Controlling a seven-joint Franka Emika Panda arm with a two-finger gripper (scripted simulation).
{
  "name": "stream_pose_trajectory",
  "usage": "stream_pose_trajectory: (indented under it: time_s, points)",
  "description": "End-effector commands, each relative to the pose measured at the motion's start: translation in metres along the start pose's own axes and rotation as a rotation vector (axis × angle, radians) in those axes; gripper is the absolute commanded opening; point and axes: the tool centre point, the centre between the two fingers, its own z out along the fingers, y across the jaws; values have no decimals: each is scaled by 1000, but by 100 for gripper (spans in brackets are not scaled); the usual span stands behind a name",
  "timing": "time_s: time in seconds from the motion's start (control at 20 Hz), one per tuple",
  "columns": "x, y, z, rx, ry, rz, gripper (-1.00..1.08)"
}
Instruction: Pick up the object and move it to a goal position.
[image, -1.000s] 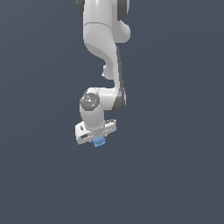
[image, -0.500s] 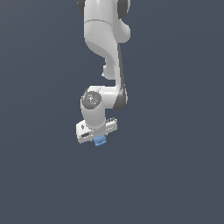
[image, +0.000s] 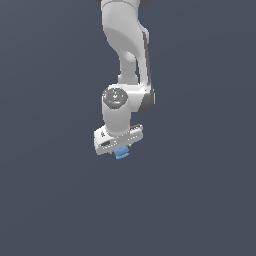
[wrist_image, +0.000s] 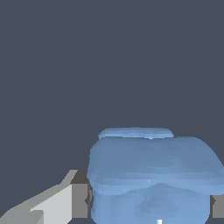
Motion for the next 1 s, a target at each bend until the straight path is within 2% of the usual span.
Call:
stream_pose_trajectory:
  time_s: [0.0, 0.95]
  points:
    - [0, -16, -20, -1, 1, -1, -100]
    - [-2, -164, -204, -2, 0, -2, -100]
